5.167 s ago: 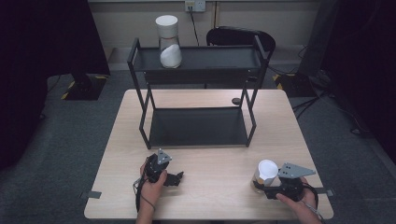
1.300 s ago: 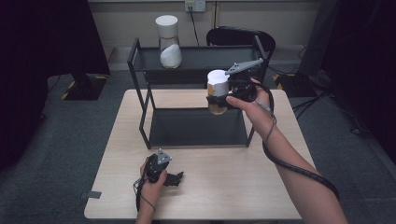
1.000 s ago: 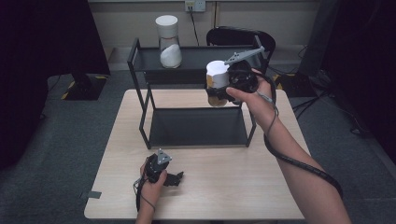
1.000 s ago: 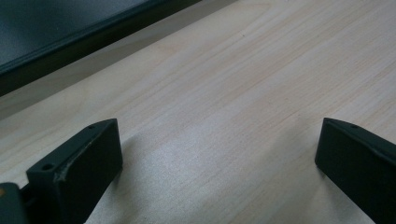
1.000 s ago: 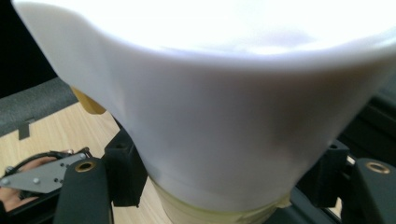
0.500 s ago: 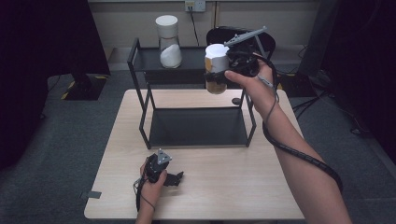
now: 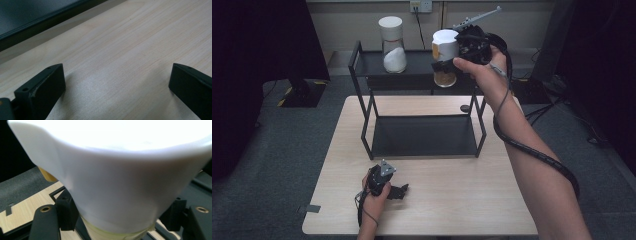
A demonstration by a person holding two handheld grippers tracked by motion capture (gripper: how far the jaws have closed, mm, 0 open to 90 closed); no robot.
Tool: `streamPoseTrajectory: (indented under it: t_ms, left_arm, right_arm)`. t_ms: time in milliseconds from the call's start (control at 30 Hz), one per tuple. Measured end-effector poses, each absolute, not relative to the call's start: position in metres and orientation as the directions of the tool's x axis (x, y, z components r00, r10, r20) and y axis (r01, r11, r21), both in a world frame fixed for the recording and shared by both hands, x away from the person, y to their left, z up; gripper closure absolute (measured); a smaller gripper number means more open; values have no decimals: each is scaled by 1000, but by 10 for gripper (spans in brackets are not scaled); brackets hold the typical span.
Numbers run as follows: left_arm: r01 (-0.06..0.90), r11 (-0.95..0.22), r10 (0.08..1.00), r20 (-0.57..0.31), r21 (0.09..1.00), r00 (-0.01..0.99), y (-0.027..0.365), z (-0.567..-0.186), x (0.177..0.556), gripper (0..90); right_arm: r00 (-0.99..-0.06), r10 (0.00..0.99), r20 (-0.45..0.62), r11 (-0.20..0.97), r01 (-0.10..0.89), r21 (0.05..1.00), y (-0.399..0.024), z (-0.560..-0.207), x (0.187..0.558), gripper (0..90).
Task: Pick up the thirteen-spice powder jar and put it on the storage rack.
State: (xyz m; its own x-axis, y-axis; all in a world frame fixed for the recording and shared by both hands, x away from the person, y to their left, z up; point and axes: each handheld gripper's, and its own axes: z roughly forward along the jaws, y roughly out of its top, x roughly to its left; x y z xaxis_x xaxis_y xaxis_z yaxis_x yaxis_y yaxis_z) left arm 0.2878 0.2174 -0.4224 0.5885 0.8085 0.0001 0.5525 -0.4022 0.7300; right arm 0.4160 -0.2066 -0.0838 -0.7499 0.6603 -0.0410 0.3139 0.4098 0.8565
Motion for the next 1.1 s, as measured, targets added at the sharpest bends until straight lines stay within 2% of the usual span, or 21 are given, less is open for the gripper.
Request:
streamPoseTrajectory:
  t_ms: [667,1100]
  left_arm:
    - [552,-403,809,1,730,588,217,-422,288,0]
    - [552,-402,808,0,730,589,217,-423,288,0]
  right_arm:
    - [-724,686,-77,418,304,856,-176,-64,448,301]
    - [-706,707,-49,391,332,858,-167,-80,468,301]
